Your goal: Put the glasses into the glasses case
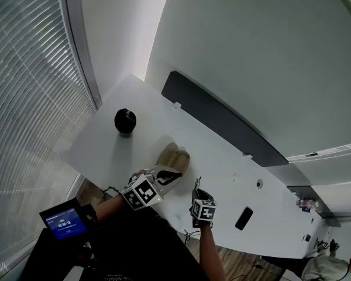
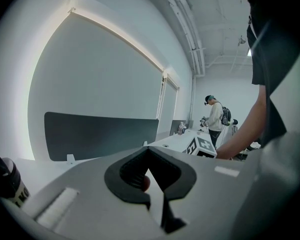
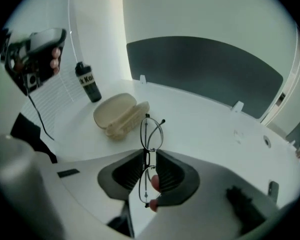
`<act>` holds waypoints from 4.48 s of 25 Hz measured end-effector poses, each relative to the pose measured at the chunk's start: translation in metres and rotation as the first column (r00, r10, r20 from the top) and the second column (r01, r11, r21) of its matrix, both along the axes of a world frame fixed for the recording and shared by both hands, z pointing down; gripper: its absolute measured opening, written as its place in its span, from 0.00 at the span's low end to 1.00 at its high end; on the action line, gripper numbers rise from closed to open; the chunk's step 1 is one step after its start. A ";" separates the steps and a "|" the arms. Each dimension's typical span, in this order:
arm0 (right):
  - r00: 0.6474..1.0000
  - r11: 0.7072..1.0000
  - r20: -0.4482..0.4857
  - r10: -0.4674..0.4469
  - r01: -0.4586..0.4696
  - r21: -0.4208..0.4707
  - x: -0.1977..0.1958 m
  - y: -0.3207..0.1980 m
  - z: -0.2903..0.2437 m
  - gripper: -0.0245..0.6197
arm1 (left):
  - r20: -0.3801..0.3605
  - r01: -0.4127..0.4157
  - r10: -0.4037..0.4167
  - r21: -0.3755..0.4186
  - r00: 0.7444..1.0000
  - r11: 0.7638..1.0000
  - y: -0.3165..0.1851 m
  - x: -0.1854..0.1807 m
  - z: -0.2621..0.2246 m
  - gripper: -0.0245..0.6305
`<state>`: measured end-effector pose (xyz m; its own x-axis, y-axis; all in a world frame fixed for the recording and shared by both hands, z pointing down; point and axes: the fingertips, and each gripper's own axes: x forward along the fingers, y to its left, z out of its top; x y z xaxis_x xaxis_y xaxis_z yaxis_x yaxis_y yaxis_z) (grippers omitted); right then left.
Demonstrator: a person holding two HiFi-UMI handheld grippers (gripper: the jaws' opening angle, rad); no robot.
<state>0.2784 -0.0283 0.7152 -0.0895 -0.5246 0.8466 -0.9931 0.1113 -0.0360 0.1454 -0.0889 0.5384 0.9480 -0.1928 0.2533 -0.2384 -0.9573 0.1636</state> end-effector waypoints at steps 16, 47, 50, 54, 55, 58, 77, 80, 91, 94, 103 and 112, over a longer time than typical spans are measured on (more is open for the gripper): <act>0.915 0.984 0.370 0.162 -0.176 0.004 -0.067 -0.117 -0.002 0.16 | -0.031 0.090 -0.090 0.016 0.995 0.996 -0.018 -0.022 0.007 0.05; 0.764 0.861 0.403 0.505 -0.410 -0.301 -0.053 -0.095 0.073 0.17 | -0.003 0.154 -0.154 -0.005 0.988 0.988 -0.033 -0.038 0.016 0.05; 0.840 0.888 0.315 0.442 -0.358 -0.290 -0.043 -0.089 0.073 0.17 | 0.015 0.157 -0.157 -0.013 0.988 0.988 -0.033 -0.038 0.018 0.05; 0.923 0.918 0.157 0.351 -0.305 -0.255 -0.023 -0.083 0.068 0.17 | 0.025 0.136 -0.135 -0.013 0.990 0.991 -0.030 -0.030 0.017 0.05; 0.930 0.921 0.140 0.340 -0.299 -0.248 -0.019 -0.080 0.068 0.17 | 0.026 0.132 -0.131 -0.015 0.991 0.991 -0.029 -0.029 0.017 0.05; 0.931 0.930 0.155 0.330 -0.293 -0.221 -0.014 -0.074 0.067 0.19 | 0.035 0.122 -0.121 -0.016 0.992 0.992 -0.027 -0.028 0.021 0.05; 0.957 0.978 0.217 0.190 -0.204 0.040 -0.012 -0.074 0.010 0.27 | 0.050 0.095 -0.094 -0.024 0.994 0.995 -0.019 -0.022 0.026 0.05; 0.961 0.968 0.248 0.122 -0.170 0.182 -0.020 -0.080 -0.028 0.26 | 0.054 0.105 -0.103 -0.035 0.993 0.994 -0.019 -0.027 0.032 0.05; 0.971 0.765 0.237 0.025 -0.171 0.621 -0.023 -0.033 -0.166 0.09 | 0.057 0.021 -0.020 -0.006 0.998 1.000 0.001 -0.020 0.031 0.05; 0.998 0.761 0.012 0.057 -0.052 0.646 -0.034 -0.004 -0.156 0.05 | 0.051 0.008 -0.009 0.011 0.999 1.000 0.005 -0.020 0.030 0.05; 0.999 0.794 0.017 0.033 -0.037 0.607 -0.037 0.010 -0.141 0.05 | 0.094 -0.008 0.009 -0.005 0.996 1.000 0.015 -0.015 0.047 0.05; 0.998 0.781 0.022 -0.055 0.029 0.623 -0.061 -0.010 -0.149 0.05 | 0.081 0.015 -0.016 0.014 0.997 1.000 0.008 -0.020 0.045 0.05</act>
<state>0.2174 -0.0384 0.5666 -0.1481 -0.9313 0.3327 -0.9863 0.1637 0.0194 0.1258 -0.0806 0.5833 0.9214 -0.2111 0.3263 -0.2650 -0.9554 0.1301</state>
